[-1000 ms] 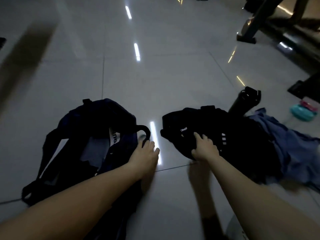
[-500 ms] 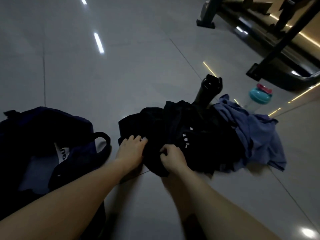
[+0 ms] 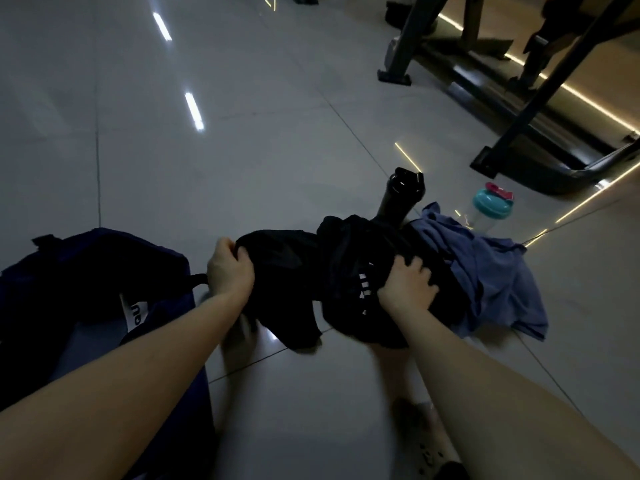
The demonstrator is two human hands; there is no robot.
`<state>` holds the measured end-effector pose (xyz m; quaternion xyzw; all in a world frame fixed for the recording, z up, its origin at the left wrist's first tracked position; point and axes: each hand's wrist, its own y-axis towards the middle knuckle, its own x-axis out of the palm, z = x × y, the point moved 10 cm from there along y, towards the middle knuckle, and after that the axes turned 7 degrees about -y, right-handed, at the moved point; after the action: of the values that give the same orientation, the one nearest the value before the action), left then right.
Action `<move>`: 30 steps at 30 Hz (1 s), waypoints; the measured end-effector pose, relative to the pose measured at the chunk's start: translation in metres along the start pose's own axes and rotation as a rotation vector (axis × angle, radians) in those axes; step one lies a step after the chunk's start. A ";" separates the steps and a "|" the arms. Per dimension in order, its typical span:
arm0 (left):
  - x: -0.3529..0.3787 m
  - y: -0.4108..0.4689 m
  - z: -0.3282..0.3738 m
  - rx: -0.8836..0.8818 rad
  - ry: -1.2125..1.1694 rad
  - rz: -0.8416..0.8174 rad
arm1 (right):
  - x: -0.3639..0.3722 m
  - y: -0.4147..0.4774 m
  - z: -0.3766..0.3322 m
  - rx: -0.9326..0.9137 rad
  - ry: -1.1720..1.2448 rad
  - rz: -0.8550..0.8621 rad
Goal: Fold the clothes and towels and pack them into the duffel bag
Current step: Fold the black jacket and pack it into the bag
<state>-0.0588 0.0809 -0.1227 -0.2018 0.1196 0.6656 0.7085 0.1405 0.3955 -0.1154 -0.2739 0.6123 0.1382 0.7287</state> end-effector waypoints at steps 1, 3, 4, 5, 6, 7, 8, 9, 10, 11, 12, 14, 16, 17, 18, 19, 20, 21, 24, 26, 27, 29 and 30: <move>0.008 -0.005 0.001 0.019 0.006 -0.068 | 0.008 -0.001 0.014 0.034 0.025 -0.028; 0.041 -0.021 -0.004 0.041 0.111 -0.342 | 0.009 -0.005 0.028 0.070 0.242 -0.055; 0.059 -0.034 -0.012 0.055 0.229 -0.514 | 0.004 -0.006 0.028 0.080 0.383 -0.061; 0.074 -0.050 -0.018 0.070 0.364 -0.671 | -0.005 -0.005 0.024 0.075 0.519 -0.069; 0.083 -0.062 -0.022 0.081 0.467 -0.778 | -0.020 -0.002 0.018 0.055 0.646 -0.064; 0.085 -0.070 -0.019 0.077 0.501 -0.823 | -0.040 0.000 0.010 0.031 0.770 -0.041; 0.084 -0.075 -0.007 0.065 0.470 -0.828 | -0.063 0.004 0.002 0.005 0.884 -0.008; 0.082 -0.077 0.010 0.063 0.408 -0.815 | -0.089 0.005 -0.006 -0.021 0.981 0.024; 0.078 -0.077 0.034 0.084 0.341 -0.794 | -0.118 0.006 -0.013 -0.047 1.058 0.053; 0.073 -0.074 0.060 0.114 0.279 -0.774 | -0.151 0.004 -0.020 -0.073 1.112 0.089; 0.067 -0.073 0.090 0.143 0.210 -0.762 | -0.184 0.000 -0.028 -0.103 1.149 0.126; 0.050 -0.071 0.156 0.212 0.070 -0.735 | -0.247 -0.014 -0.047 -0.173 1.253 0.149; 0.023 -0.074 0.221 0.256 -0.129 -0.721 | -0.305 -0.035 -0.067 -0.249 1.338 0.125; 0.007 -0.077 0.249 0.257 -0.253 -0.730 | -0.333 -0.048 -0.078 -0.296 1.330 0.107; -0.010 -0.080 0.275 0.267 -0.352 -0.742 | -0.361 -0.061 -0.088 -0.352 1.325 0.101; -0.029 -0.084 0.296 0.286 -0.402 -0.745 | -0.388 -0.076 -0.096 -0.404 1.330 0.107; -0.048 -0.086 0.313 0.321 -0.402 -0.736 | -0.413 -0.091 -0.102 -0.444 1.347 0.116; -0.066 -0.086 0.328 0.355 -0.383 -0.704 | -0.436 -0.105 -0.106 -0.474 1.377 0.124; -0.130 -0.077 0.361 0.463 -0.364 -0.505 | -0.491 -0.145 -0.102 -0.544 1.522 0.179; -0.175 -0.076 0.379 0.513 -0.440 -0.417 | -0.509 -0.155 -0.099 -0.590 1.605 0.184; -0.196 -0.075 0.384 0.515 -0.478 -0.378 | -0.509 -0.158 -0.100 -0.614 1.617 0.160; -0.231 -0.070 0.385 0.503 -0.517 -0.291 | -0.492 -0.155 -0.112 -0.634 1.567 0.073; -0.243 -0.067 0.381 0.499 -0.512 -0.250 | -0.478 -0.152 -0.122 -0.629 1.520 0.021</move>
<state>-0.0510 0.0305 0.3316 0.1371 0.0716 0.5533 0.8185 0.0211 0.2672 0.3701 -0.4784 0.8738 0.0870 0.0033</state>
